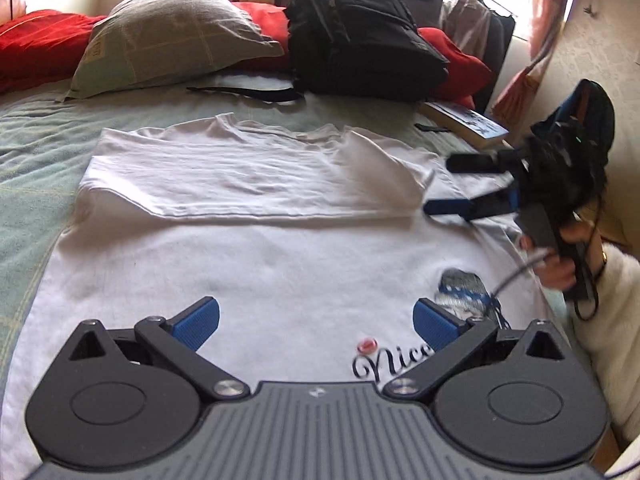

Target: Fold clothes

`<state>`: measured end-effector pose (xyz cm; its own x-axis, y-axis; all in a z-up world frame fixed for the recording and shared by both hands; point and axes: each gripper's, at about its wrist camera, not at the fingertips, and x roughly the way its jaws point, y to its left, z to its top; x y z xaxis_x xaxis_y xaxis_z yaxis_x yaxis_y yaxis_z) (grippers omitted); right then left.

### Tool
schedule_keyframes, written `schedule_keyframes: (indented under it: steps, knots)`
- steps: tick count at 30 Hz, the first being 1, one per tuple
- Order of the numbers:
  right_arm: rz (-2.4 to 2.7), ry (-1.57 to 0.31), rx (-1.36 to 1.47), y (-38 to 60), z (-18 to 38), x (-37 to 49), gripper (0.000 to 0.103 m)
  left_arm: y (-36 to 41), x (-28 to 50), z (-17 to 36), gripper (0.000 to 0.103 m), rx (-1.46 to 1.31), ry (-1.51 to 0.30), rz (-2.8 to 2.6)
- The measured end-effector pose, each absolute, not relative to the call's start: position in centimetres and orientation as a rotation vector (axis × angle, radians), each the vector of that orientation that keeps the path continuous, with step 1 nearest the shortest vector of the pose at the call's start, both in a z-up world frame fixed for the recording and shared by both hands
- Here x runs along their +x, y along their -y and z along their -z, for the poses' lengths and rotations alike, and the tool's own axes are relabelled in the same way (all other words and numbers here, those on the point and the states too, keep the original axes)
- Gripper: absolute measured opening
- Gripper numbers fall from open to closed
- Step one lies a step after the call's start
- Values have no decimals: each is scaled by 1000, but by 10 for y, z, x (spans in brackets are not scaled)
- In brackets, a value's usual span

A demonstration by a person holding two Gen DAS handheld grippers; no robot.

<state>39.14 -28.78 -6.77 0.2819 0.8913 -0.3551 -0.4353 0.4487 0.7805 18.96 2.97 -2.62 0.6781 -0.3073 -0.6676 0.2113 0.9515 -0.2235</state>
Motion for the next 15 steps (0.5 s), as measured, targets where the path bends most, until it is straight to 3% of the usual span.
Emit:
schedule_keyframes:
  steps: [6, 12, 15]
  knots:
    - [-835, -937, 762, 288, 70, 421, 100, -41, 177, 26, 102, -216, -712, 346]
    - [-700, -1004, 841, 288, 80, 433, 59, -59, 175, 31, 102, -254, -718, 365]
    - [-664, -995, 799, 282, 76, 425, 28, -68, 177, 34, 102, -258, -732, 362]
